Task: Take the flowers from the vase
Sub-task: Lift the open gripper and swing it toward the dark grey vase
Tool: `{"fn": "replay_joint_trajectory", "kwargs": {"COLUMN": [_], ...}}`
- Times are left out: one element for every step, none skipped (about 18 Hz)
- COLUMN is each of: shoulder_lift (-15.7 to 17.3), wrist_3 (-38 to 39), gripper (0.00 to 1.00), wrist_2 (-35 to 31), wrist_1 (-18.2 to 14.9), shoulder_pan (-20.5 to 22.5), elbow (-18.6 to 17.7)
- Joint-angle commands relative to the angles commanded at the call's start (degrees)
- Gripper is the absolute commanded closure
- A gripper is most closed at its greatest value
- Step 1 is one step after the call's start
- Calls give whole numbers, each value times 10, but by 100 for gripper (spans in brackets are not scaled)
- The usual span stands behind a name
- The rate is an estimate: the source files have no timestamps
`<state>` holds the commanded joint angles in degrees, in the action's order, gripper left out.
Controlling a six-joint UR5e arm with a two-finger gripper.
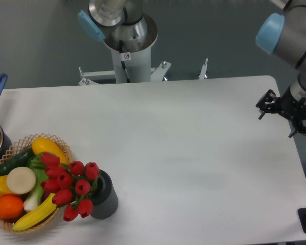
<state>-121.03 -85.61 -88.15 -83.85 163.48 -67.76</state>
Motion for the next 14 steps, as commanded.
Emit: {"fn": "replay_joint_trajectory", "kwargs": {"shoulder_lift": [2,2,3,5,9,13,14,16,21,30,35,40,54,78], "wrist_3": [0,-1,-1,-3,-7,-7,-7,-6,-4,-2,2,10,31,73], "gripper": [0,0,0,0,0,0,0,0,0,0,0,0,0,0], "wrist_2": [0,0,0,0,1,2,1,2,4,7,24,41,50,64], "wrist_1": [0,-2,-3,-3,-2,0,1,3,4,4,20,37,53,95], "shoulder_pan": [-1,-1,0,0,1,1,0,-2,-3,-4,-1,3,5,11], "elbow": [-1,-1,-2,-2,-2,-2,-4,-11,-20,-33,-54,-71,-100,-136]}}
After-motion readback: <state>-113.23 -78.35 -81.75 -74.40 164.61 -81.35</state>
